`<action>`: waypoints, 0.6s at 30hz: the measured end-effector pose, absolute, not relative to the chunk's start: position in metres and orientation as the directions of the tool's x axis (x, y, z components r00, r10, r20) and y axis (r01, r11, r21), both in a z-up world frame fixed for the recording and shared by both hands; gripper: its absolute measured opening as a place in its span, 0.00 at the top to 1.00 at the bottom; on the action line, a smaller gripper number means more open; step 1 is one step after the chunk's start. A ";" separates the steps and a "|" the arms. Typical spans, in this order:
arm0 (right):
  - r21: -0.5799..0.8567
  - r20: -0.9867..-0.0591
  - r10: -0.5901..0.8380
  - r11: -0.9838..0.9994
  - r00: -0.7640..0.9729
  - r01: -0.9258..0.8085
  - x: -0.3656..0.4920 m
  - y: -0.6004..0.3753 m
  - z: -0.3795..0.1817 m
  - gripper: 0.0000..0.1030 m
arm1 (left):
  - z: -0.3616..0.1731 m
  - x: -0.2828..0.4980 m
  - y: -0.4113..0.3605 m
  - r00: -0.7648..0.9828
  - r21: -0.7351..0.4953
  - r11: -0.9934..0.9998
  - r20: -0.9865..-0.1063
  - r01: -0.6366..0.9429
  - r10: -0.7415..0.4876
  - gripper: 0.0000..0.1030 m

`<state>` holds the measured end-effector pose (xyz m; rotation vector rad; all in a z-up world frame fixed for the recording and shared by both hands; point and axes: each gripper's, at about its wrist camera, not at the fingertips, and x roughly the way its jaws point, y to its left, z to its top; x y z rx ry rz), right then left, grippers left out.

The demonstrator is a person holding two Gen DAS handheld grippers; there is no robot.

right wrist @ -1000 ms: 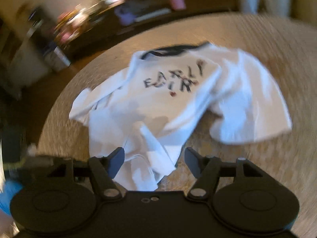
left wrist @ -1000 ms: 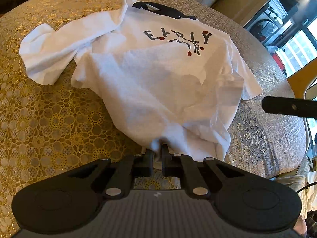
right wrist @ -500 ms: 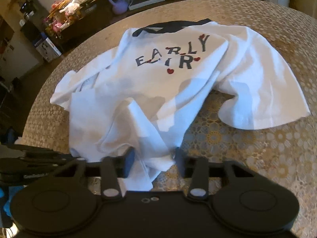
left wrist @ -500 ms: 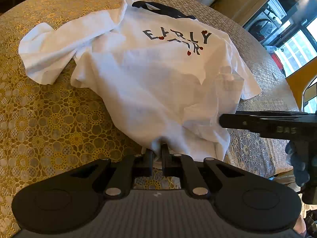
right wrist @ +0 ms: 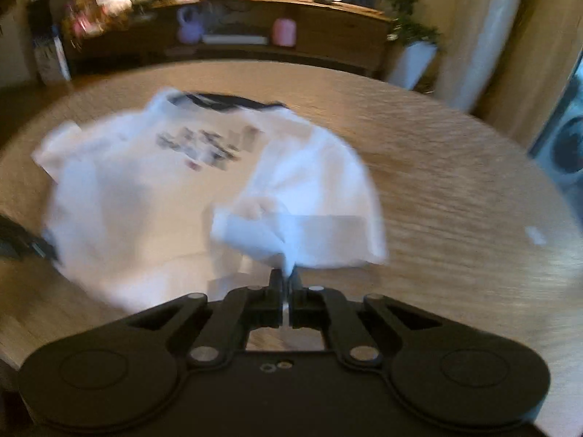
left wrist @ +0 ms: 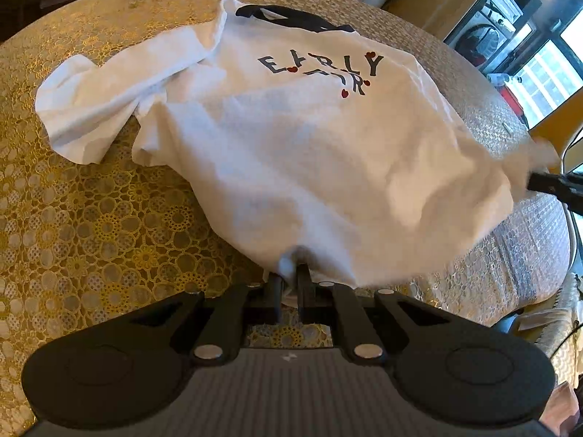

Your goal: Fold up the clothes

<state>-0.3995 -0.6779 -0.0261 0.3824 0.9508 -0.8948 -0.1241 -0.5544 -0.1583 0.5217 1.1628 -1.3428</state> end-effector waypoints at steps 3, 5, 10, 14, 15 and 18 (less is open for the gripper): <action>-0.167 -0.861 -0.475 0.600 0.181 0.782 -0.415 -0.673 -0.051 0.00 | -0.158 -0.123 -0.555 -0.169 -0.301 0.230 -0.872 0.926 -0.459 0.94; -0.200 -0.882 -0.453 0.607 0.128 0.769 -0.423 -0.671 -0.069 0.00 | -0.157 -0.122 -0.555 -0.161 -0.289 0.232 -0.878 0.929 -0.451 0.94; -0.117 -0.886 -0.405 0.665 0.224 0.738 -0.429 -0.660 -0.060 0.00 | -0.152 -0.112 -0.554 -0.184 -0.312 0.235 -0.876 0.921 -0.445 0.94; -0.127 -0.844 -0.430 0.740 0.319 0.660 -0.406 -0.639 -0.033 0.00 | -0.149 -0.110 -0.549 -0.212 -0.334 0.223 -0.874 0.916 -0.436 0.93; -0.128 -0.838 -0.424 0.763 0.343 0.633 -0.395 -0.633 -0.029 0.00 | -0.148 -0.111 -0.547 -0.215 -0.334 0.220 -0.875 0.916 -0.433 0.93; -0.117 -0.821 -0.393 0.826 0.414 0.551 -0.362 -0.617 -0.021 0.00 | -0.147 -0.113 -0.542 -0.223 -0.336 0.211 -0.878 0.918 -0.424 0.87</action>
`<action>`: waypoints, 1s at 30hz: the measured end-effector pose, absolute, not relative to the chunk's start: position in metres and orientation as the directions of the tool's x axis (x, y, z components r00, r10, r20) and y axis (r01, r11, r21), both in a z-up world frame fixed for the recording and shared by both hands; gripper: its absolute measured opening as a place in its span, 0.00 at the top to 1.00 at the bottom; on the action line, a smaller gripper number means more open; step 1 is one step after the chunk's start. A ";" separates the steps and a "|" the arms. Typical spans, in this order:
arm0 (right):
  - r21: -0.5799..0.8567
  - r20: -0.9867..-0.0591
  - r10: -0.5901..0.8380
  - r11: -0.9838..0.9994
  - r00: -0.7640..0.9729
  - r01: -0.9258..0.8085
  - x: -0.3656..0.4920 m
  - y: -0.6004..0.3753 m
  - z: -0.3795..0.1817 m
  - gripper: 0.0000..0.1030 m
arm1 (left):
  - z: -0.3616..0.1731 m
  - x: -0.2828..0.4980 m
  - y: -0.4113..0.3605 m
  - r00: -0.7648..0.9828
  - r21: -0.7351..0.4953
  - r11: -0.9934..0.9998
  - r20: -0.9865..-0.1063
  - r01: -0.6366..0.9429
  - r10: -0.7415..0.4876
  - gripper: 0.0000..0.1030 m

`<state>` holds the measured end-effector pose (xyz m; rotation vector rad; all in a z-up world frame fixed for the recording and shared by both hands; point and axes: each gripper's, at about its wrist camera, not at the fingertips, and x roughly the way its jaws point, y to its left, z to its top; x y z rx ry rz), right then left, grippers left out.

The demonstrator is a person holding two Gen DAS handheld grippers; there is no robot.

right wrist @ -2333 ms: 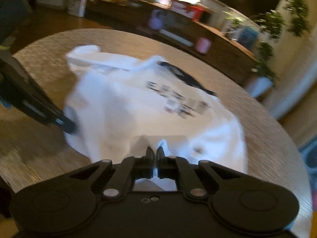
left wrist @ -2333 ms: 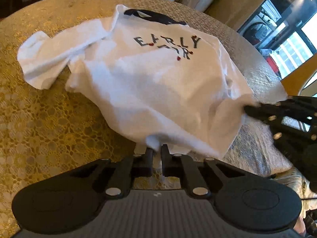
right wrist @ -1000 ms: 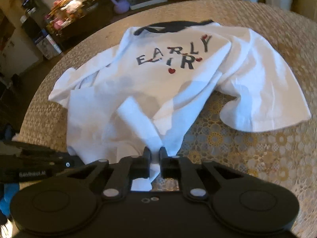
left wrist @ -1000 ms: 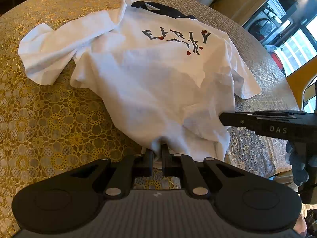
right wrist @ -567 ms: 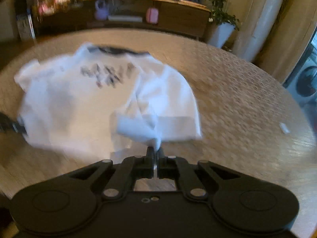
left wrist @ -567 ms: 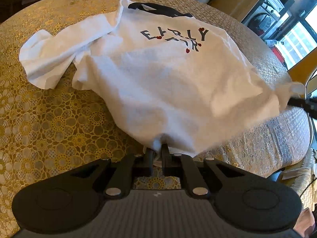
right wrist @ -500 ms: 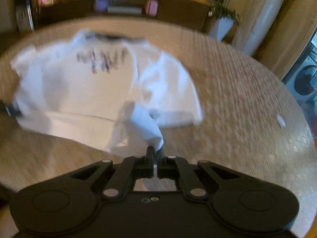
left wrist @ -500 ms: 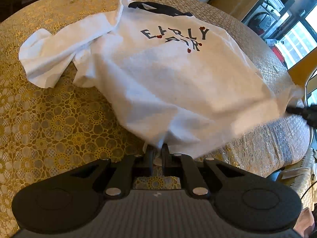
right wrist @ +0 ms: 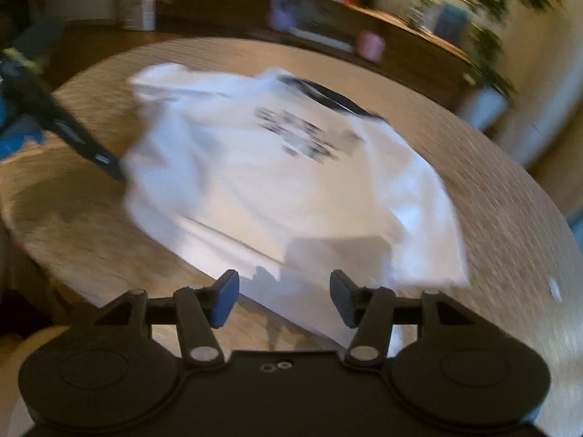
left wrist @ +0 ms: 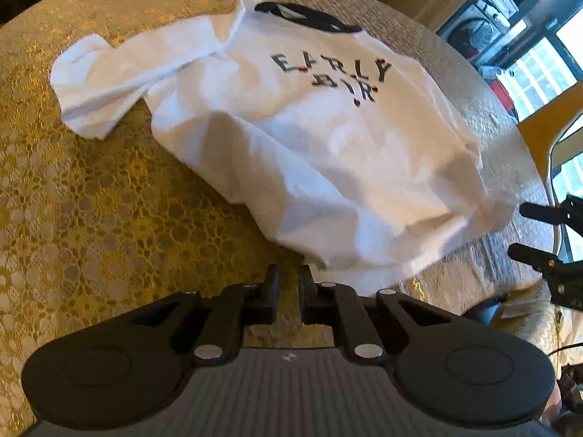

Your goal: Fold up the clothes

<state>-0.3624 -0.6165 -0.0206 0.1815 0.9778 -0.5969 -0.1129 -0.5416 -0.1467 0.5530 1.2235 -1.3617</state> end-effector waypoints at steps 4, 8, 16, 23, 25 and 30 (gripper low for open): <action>-0.085 -0.818 -0.324 0.886 0.476 0.456 -0.303 -0.593 -0.034 0.00 | -0.144 -0.111 -0.535 -0.222 -0.330 0.204 -0.880 0.922 -0.420 0.53; -0.120 -0.804 -0.328 0.906 0.495 0.406 -0.250 -0.578 -0.051 0.00 | -0.136 -0.102 -0.520 -0.202 -0.325 0.209 -0.866 0.922 -0.457 0.31; -0.107 -0.836 -0.296 0.914 0.463 0.391 -0.215 -0.587 -0.073 0.00 | -0.137 -0.065 -0.506 -0.183 -0.326 0.243 -0.864 0.914 -0.469 0.31; -0.005 -0.830 -0.301 0.846 0.469 0.534 -0.231 -0.649 -0.062 0.18 | -0.150 -0.055 -0.515 -0.221 -0.364 0.229 -0.849 0.903 -0.480 0.31; 0.021 -0.825 -0.319 0.808 0.466 0.589 -0.236 -0.672 -0.060 0.16 | -0.149 -0.056 -0.519 -0.234 -0.376 0.213 -0.840 0.902 -0.489 0.31; 0.062 -0.841 -0.320 0.744 0.436 0.665 -0.244 -0.715 -0.077 0.00 | -0.149 -0.063 -0.530 -0.257 -0.389 0.184 -0.830 0.903 -0.495 0.31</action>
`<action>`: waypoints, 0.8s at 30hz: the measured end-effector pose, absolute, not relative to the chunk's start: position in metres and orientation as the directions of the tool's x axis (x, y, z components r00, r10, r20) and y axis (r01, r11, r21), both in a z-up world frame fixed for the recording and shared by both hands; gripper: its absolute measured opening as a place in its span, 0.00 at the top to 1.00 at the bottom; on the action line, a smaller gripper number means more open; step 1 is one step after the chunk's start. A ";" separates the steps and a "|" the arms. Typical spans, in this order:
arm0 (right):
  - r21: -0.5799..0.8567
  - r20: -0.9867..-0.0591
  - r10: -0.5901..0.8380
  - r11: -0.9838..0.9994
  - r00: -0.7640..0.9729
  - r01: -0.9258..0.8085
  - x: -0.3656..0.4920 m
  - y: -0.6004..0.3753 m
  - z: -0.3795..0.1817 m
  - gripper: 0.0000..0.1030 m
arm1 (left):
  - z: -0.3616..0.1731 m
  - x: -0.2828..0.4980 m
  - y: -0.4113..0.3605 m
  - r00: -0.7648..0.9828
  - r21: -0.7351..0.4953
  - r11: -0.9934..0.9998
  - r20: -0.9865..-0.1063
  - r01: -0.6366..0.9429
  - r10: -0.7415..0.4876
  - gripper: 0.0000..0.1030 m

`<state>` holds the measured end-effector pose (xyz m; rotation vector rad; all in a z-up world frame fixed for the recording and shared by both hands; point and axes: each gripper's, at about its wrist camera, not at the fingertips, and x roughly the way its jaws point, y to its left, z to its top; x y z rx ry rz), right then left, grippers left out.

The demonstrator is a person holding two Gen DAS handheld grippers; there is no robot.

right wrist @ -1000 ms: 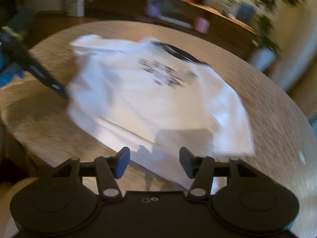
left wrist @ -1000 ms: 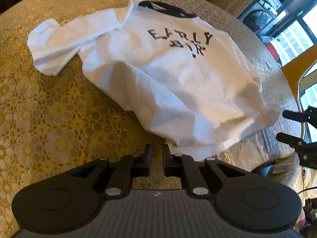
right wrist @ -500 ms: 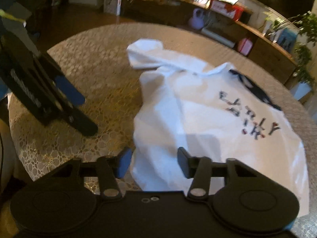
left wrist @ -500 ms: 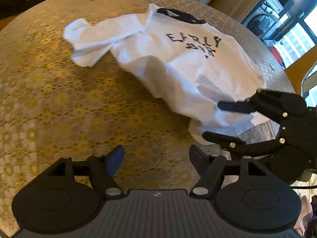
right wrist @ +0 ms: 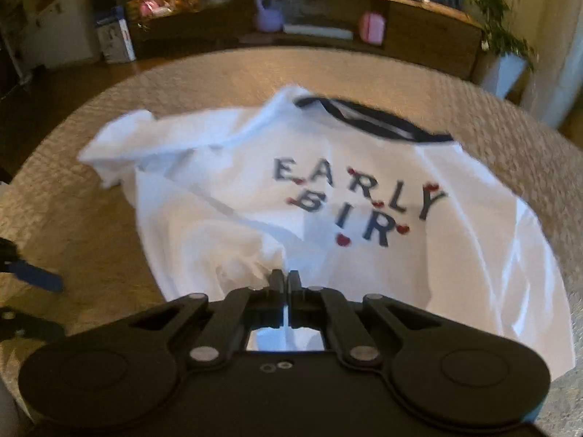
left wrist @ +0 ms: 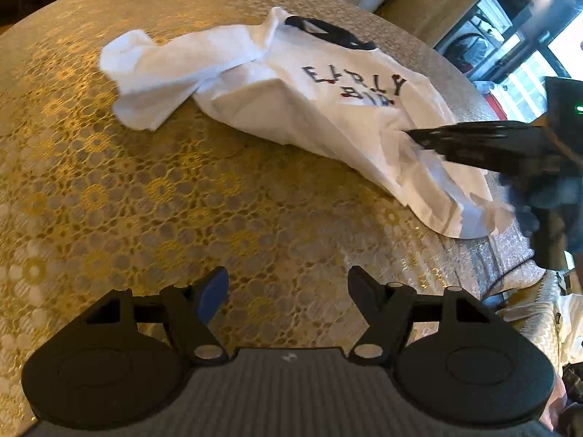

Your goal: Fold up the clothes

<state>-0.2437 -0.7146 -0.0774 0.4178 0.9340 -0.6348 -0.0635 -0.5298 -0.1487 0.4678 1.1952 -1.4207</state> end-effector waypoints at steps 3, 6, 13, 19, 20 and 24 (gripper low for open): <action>0.045 -0.848 -0.322 0.748 0.421 0.662 -0.245 -0.712 -0.089 0.00 | -0.147 -0.068 -0.535 -0.273 -0.397 0.161 -0.824 0.904 -0.496 0.31; 0.034 -0.834 -0.338 0.758 0.437 0.652 -0.255 -0.706 -0.075 0.00 | -0.146 -0.072 -0.538 -0.280 -0.397 0.144 -0.820 0.906 -0.499 0.31; 0.047 -0.780 -0.326 0.820 0.533 0.570 -0.263 -0.686 -0.044 0.00 | -0.149 -0.075 -0.540 -0.258 -0.380 0.171 -0.835 0.909 -0.486 0.30; -0.014 -0.794 -0.238 0.927 0.559 0.375 -0.238 -0.642 -0.048 0.00 | -0.147 -0.078 -0.535 -0.251 -0.364 0.162 -0.843 0.917 -0.476 0.30; -0.057 -0.810 -0.253 0.932 0.529 0.359 -0.232 -0.636 -0.055 0.00 | -0.146 -0.078 -0.535 -0.252 -0.365 0.160 -0.842 0.917 -0.476 0.30; -0.137 -0.835 -0.309 0.918 0.455 0.373 -0.223 -0.633 -0.072 0.00 | -0.144 -0.075 -0.531 -0.286 -0.409 0.162 -0.823 0.898 -0.492 0.30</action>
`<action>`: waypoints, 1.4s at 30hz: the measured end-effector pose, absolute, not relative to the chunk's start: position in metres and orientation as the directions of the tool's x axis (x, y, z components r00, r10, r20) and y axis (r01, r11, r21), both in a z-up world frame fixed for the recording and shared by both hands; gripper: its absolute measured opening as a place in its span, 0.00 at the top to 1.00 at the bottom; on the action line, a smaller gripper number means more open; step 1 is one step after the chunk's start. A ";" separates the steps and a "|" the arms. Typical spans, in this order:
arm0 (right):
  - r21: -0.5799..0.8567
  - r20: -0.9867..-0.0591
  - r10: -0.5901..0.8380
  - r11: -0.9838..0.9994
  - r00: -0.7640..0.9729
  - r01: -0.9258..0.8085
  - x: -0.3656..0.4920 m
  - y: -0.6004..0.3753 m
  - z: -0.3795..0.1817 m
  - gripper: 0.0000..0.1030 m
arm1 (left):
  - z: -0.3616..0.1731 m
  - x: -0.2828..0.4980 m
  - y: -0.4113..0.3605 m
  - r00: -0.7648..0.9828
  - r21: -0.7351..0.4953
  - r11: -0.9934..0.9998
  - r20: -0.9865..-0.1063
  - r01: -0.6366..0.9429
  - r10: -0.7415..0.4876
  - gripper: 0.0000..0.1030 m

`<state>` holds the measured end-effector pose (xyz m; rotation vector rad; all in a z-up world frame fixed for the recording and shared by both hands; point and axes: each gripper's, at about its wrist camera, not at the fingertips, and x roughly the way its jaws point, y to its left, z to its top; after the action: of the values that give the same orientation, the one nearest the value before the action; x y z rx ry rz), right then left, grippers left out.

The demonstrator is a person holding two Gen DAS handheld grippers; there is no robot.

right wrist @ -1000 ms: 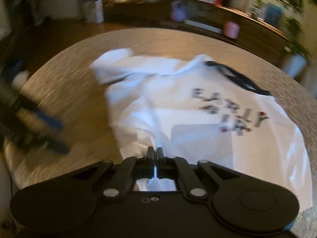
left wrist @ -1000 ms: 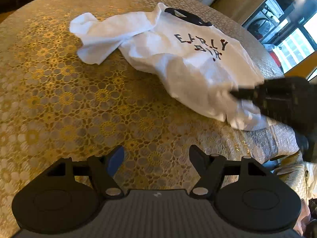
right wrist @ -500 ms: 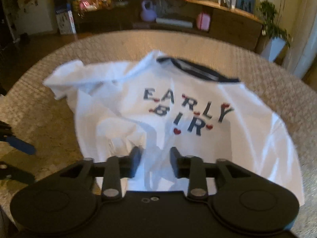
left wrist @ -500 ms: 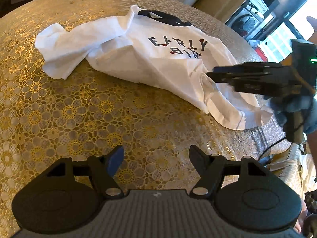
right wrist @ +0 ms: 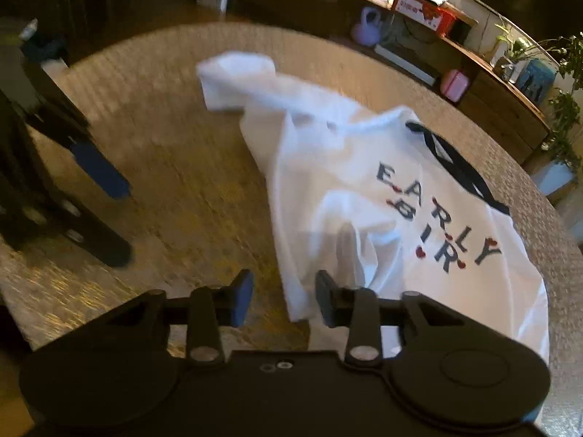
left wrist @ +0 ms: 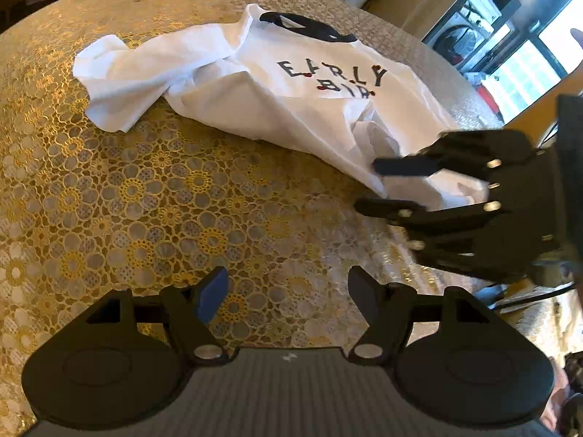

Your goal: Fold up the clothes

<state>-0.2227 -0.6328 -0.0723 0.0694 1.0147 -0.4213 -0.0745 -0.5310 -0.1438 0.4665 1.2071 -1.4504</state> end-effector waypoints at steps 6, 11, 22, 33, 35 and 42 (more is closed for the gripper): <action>-0.071 -0.839 -0.298 0.889 0.456 0.452 -0.228 -0.637 -0.071 0.00 | -0.133 -0.058 -0.526 -0.376 -0.556 0.202 -0.746 0.806 -0.550 0.30; 0.132 -0.805 -0.175 0.879 0.567 0.458 -0.234 -0.614 -0.058 0.00 | -0.126 -0.050 -0.523 -0.413 -0.648 0.238 -0.682 0.724 -0.604 0.24; 0.243 -0.745 -0.072 0.896 0.663 0.371 -0.215 -0.540 -0.043 0.00 | -0.148 -0.060 -0.507 -0.455 -0.685 0.320 -0.695 0.655 -0.556 0.27; 0.228 -0.740 -0.095 0.896 0.666 0.381 -0.232 -0.515 -0.029 0.00 | -0.156 -0.048 -0.474 -0.319 -0.524 0.363 -0.810 0.770 -0.492 0.94; 0.162 -0.747 -0.180 0.884 0.640 0.438 -0.263 -0.526 -0.023 0.00 | -0.155 -0.038 -0.468 -0.297 -0.505 0.374 -0.820 0.778 -0.490 0.95; -0.039 -0.776 -0.469 0.704 0.422 0.709 -0.385 -0.592 -0.017 0.00 | -0.157 -0.026 -0.460 -0.358 -0.555 0.357 -0.798 0.752 -0.485 0.94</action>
<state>-0.3846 -0.5922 -0.0171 0.3160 0.8563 -0.7529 -0.0265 -0.4602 -0.1573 0.2585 1.4353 -1.3135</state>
